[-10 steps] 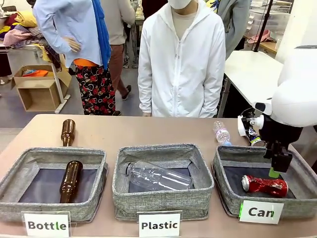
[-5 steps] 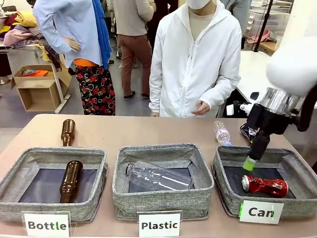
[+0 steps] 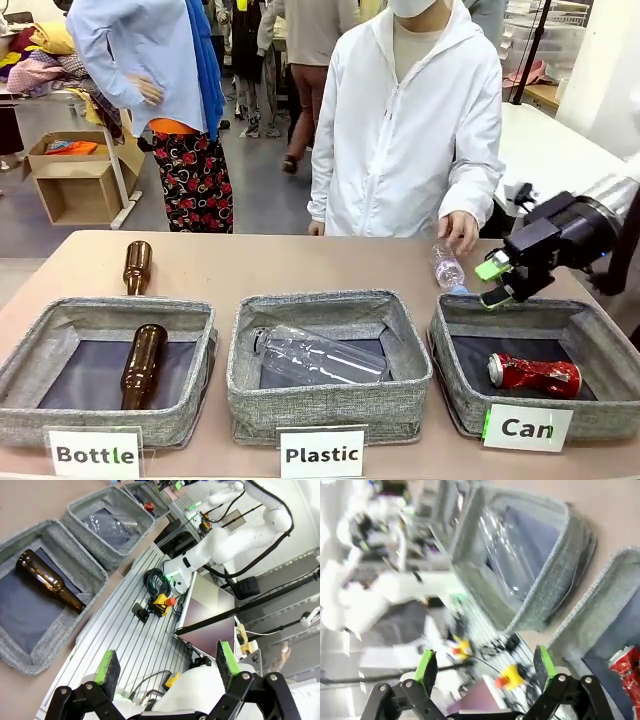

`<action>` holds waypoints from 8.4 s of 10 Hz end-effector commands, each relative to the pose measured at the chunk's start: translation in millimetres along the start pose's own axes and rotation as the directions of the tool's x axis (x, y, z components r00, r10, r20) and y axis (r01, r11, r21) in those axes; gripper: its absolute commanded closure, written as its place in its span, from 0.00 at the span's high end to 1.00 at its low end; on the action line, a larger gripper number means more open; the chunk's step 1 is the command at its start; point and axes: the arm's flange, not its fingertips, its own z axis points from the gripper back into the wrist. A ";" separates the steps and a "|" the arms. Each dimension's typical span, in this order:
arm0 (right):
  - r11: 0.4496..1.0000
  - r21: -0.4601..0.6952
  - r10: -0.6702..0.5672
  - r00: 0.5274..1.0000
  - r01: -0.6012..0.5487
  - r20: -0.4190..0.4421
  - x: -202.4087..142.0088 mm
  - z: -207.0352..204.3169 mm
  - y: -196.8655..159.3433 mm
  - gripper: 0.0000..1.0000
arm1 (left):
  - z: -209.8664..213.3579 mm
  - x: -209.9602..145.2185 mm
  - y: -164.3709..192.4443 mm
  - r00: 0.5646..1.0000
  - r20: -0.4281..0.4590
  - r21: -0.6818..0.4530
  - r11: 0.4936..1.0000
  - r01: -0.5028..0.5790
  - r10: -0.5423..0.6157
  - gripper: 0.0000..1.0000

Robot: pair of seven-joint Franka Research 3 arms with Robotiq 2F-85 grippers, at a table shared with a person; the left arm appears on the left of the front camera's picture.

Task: Sort the can waste into the basket.
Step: Pick up the can waste from the table and place it in the right Fabric basket.

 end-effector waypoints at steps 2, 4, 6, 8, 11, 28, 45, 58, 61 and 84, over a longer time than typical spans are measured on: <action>0.869 0.479 -0.423 0.693 0.126 0.585 -15.5 2.0 -46.8 1.00 | 2.6 -0.1 -1.3 1.000 0.005 -0.007 1.000 -0.006 0.006 1.00; 0.857 0.512 -0.421 0.660 0.064 0.622 -44.6 12.5 -59.8 1.00 | 2.6 -0.1 -1.3 1.000 0.005 -0.007 1.000 -0.006 0.006 1.00; 0.863 0.494 -0.457 0.579 0.104 0.676 -65.5 23.5 -71.1 1.00 | 2.6 -0.1 -1.3 1.000 0.005 -0.007 1.000 -0.006 0.006 1.00; 0.838 0.521 -0.487 0.654 0.162 0.579 -34.4 54.5 -89.0 1.00 | 2.6 -0.1 -1.3 1.000 0.005 -0.007 1.000 -0.006 0.006 1.00; 0.838 0.521 -0.487 0.654 0.162 0.579 -34.4 54.5 -89.0 1.00 | 2.6 -0.1 -1.3 1.000 0.005 -0.007 1.000 -0.006 0.006 1.00; 0.838 0.521 -0.487 0.654 0.162 0.579 -34.4 54.5 -89.0 1.00 | 2.6 -0.1 -1.3 1.000 0.005 -0.007 1.000 -0.006 0.006 1.00; 0.591 -0.694 0.380 0.617 0.411 0.689 -8.3 88.8 -33.4 1.00 | 2.6 -0.1 -1.3 1.000 0.005 -0.007 1.000 -0.006 0.006 1.00; 0.694 -0.671 0.108 0.884 0.260 0.454 115.2 91.4 -92.8 1.00 | 2.6 -0.1 -1.3 1.000 0.005 -0.007 1.000 -0.006 0.006 1.00; 0.636 -0.728 0.029 0.935 0.256 0.354 145.8 86.0 -131.2 1.00 | 2.6 -0.1 -1.3 1.000 0.005 -0.007 1.000 -0.006 0.006 1.00; 0.495 -0.819 -0.127 0.956 0.291 0.263 170.8 90.8 -159.4 0.00 | 2.6 -0.1 -1.3 1.000 0.005 -0.007 1.000 -0.006 0.006 1.00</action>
